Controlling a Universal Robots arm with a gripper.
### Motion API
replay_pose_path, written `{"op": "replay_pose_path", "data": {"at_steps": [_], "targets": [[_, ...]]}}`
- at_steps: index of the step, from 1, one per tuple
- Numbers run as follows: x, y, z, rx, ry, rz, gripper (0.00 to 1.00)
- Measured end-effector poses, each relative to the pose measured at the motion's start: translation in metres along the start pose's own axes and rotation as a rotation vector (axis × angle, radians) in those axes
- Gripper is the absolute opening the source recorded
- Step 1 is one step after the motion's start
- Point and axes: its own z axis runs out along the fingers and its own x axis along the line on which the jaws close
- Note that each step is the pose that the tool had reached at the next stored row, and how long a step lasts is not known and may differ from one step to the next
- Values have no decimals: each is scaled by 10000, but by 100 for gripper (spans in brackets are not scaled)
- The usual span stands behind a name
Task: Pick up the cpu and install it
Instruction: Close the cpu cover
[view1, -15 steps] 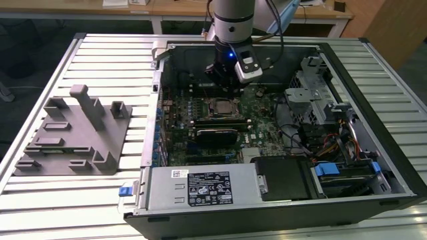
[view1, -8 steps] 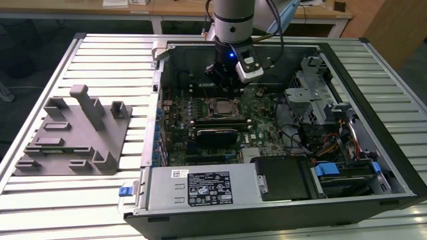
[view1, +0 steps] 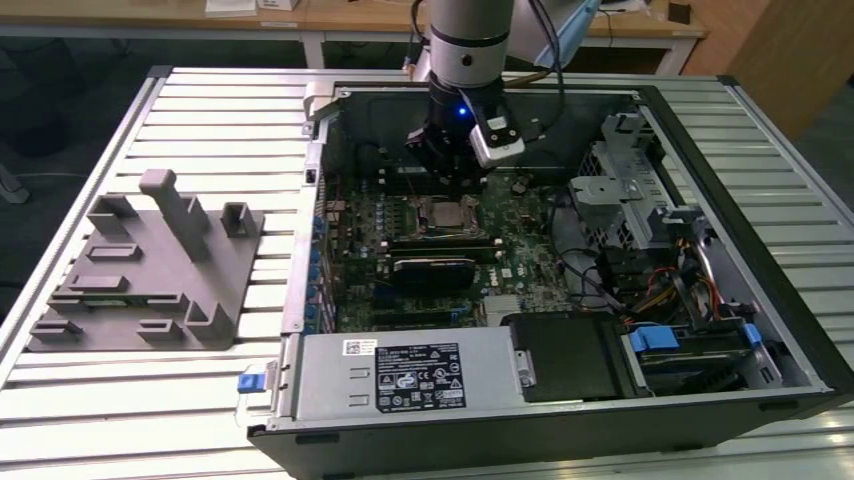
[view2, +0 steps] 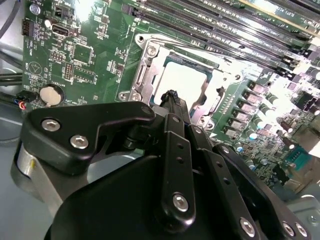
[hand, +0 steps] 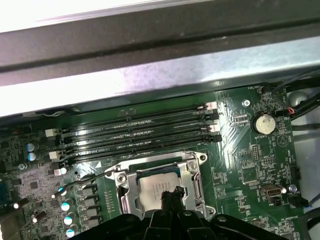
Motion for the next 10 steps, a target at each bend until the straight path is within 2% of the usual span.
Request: {"op": "replay_pose_path", "data": {"at_steps": [2,8,10], "targets": [[0,0,1,-3,-1,-51,11],[0,0,11,-22,-8,-666,11],[1,0,12,-21,-8,-690,11]]}}
